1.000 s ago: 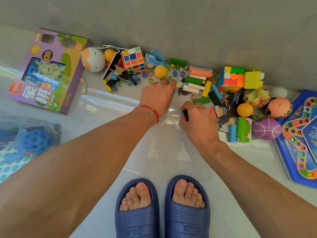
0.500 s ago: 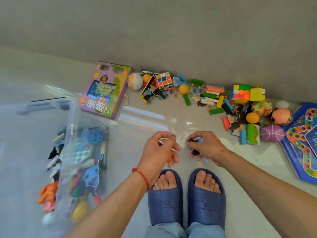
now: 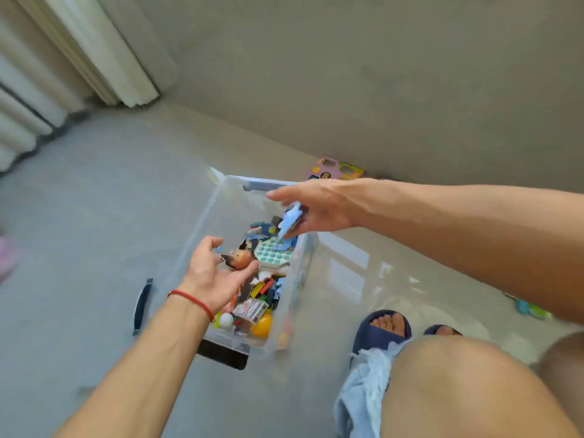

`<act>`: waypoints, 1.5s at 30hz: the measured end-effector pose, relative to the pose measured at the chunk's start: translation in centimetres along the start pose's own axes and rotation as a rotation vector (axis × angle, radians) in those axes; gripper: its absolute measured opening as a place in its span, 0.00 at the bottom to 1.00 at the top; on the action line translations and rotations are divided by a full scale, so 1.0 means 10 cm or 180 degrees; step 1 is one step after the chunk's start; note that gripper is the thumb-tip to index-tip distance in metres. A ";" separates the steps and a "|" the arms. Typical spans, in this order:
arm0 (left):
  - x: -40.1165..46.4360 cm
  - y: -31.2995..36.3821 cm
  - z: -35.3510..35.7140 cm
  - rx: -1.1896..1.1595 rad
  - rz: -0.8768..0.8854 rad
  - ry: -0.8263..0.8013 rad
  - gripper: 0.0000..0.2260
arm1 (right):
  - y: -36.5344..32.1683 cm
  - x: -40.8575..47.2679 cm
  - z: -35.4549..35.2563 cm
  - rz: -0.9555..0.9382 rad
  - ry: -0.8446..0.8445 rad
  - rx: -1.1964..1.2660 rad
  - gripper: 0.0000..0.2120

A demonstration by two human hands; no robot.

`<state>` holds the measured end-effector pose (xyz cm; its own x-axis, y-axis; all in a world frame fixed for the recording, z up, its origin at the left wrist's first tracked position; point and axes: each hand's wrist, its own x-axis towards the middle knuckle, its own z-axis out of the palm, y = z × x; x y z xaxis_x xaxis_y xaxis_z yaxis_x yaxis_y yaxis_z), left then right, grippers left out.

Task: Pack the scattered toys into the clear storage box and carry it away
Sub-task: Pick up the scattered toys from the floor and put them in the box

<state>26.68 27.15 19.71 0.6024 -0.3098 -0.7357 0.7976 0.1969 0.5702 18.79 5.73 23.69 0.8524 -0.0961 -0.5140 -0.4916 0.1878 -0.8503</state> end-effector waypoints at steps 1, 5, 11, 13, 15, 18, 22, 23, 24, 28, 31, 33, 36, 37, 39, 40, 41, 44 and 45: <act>-0.02 0.08 -0.06 -0.0086 0.0064 -0.0031 0.19 | -0.03 -0.02 0.03 0.0052 0.0141 0.0072 0.29; -0.16 0.22 -0.09 0.0224 0.0401 -0.0089 0.30 | -0.08 -0.01 0.00 0.0083 0.0179 0.0065 0.33; -0.33 -0.24 0.37 0.0898 0.0848 -0.0049 0.11 | 0.00 -0.65 -0.95 0.0281 0.1133 0.0445 0.24; -0.35 -0.53 0.62 0.1239 0.0814 -0.0324 0.12 | 0.18 -0.95 -1.42 0.0233 0.1640 0.0455 0.23; -0.34 -0.85 0.86 0.1599 0.0716 -0.0616 0.12 | 0.40 -1.22 -1.90 0.0317 0.2213 0.0302 0.23; -0.21 -1.35 1.25 0.2113 0.0447 -0.0946 0.11 | 0.84 -1.58 -2.52 0.0569 0.2946 -0.0129 0.21; 0.12 -2.04 1.90 0.2739 0.0223 -0.1264 0.11 | 1.81 -1.81 -3.05 0.1099 0.3496 -0.0541 0.14; 0.23 -2.22 2.05 0.2872 0.0185 -0.1325 0.11 | 2.09 -1.80 -3.14 0.1272 0.3521 -0.0788 0.15; 0.34 -2.42 2.20 0.2991 0.0128 -0.1378 0.11 | 2.32 -1.79 -3.16 0.1445 0.3516 -0.1008 0.14; 0.80 -3.12 2.67 0.3458 0.0069 -0.1635 0.09 | 3.02 -1.52 -3.38 0.1456 0.3639 -0.1735 0.06; 1.19 -3.52 2.96 0.3879 0.0390 -0.1883 0.07 | 3.34 -1.29 -3.66 0.1240 0.3650 -0.2337 0.22; 1.49 -3.80 3.16 0.4309 0.0972 -0.2269 0.11 | 3.49 -1.13 -3.87 0.1025 0.3753 -0.2734 0.30; 1.81 -4.11 3.48 0.5110 0.2209 -0.2921 0.18 | 3.56 -0.89 -4.06 0.0947 0.3821 -0.3090 0.33; 1.90 -4.19 3.58 0.5282 0.2580 -0.3101 0.20 | 3.59 -0.83 -4.11 0.0936 0.3881 -0.3135 0.32; 2.06 -4.33 3.74 0.5530 0.3229 -0.3452 0.23 | 3.66 -0.77 -4.17 0.0771 0.4058 -0.3115 0.29; 2.12 -4.39 3.80 0.5644 0.3547 -0.3582 0.24 | 3.66 -0.78 -4.16 0.0580 0.4174 -0.3033 0.27; 2.17 -4.44 3.83 0.5778 0.3834 -0.3650 0.24 | 3.68 -0.81 -4.16 0.0316 0.4331 -0.2893 0.26; 2.24 -4.57 3.87 0.6195 0.4538 -0.3584 0.23 | 3.65 -0.98 -4.04 -0.0515 0.5023 -0.1720 0.23; 2.24 -4.60 3.89 0.6304 0.4742 -0.3525 0.22 | 3.62 -1.05 -3.98 -0.0637 0.5297 -0.1117 0.24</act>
<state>2.22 -24.98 -8.77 -0.2376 -0.9689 0.0685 -0.9478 0.2467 0.2021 -15.03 -25.32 -6.19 -0.0776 -0.9691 0.2340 -0.6147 -0.1383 -0.7766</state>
